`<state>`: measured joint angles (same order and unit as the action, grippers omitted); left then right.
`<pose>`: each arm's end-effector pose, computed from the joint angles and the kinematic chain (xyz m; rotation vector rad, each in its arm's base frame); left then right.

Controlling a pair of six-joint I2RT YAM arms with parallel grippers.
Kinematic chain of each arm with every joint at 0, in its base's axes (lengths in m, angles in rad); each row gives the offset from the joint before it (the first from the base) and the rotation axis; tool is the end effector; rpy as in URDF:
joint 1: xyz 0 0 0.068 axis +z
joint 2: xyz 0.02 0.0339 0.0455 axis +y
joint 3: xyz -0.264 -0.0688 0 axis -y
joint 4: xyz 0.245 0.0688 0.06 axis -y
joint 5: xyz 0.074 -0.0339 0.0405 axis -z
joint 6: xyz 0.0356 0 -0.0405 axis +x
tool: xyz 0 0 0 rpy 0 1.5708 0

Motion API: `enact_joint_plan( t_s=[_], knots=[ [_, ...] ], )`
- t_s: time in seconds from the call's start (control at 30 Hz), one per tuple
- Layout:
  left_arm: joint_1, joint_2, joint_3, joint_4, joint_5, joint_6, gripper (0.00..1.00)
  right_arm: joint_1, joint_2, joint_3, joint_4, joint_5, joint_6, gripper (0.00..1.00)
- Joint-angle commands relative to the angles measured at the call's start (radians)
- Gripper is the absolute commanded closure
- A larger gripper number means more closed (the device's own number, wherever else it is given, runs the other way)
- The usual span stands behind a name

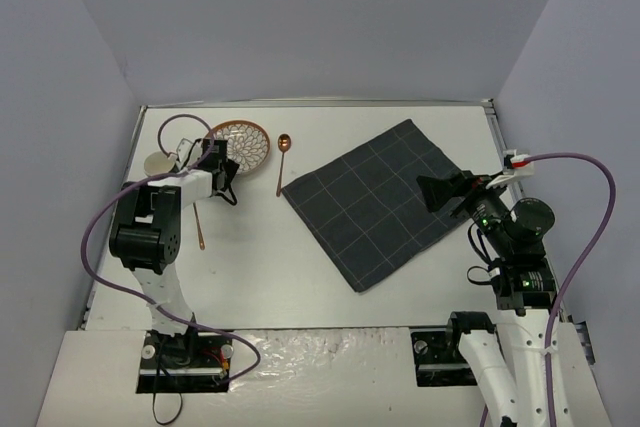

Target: Set the dinner table for one person

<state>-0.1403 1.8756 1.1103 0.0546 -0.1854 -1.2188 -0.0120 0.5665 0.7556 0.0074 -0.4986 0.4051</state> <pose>0.3971 -0.0494 0.1678 -1.2738 1.9364 -0.5000 0.1300 0.0155 0.3807 -0.1319 1.4253 0.6667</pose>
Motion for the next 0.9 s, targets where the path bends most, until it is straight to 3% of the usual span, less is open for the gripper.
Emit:
enact_joint_plan(
  t_s=[0.0, 0.07, 0.17, 0.57, 0.7, 0.87],
  knots=[
    [0.016, -0.049, 0.011, 0.068, 0.006, -0.027, 0.87, 0.006, -0.006, -0.004, 0.048, 0.009, -0.018, 0.00],
    [0.017, -0.084, -0.012, 0.074, 0.004, -0.030, 0.96, 0.006, -0.004, -0.005, 0.048, 0.009, -0.014, 0.00],
    [0.021, -0.132, -0.042, 0.072, -0.003, -0.030, 1.00, 0.006, -0.001, -0.004, 0.047, 0.007, -0.016, 0.00],
    [0.045, -0.526, -0.120, 0.038, 0.084, 0.071, 1.00, 0.006, -0.010, -0.005, 0.025, 0.000, -0.036, 0.00],
    [0.045, -0.601, -0.087, 0.003, 0.215, 0.132, 1.00, 0.006, -0.014, -0.005, 0.014, -0.006, -0.039, 0.00],
    [0.014, -0.585, -0.077, 0.080, 0.475, 0.103, 1.00, 0.006, -0.022, 0.001, 0.005, -0.017, -0.037, 0.00]
  ],
)
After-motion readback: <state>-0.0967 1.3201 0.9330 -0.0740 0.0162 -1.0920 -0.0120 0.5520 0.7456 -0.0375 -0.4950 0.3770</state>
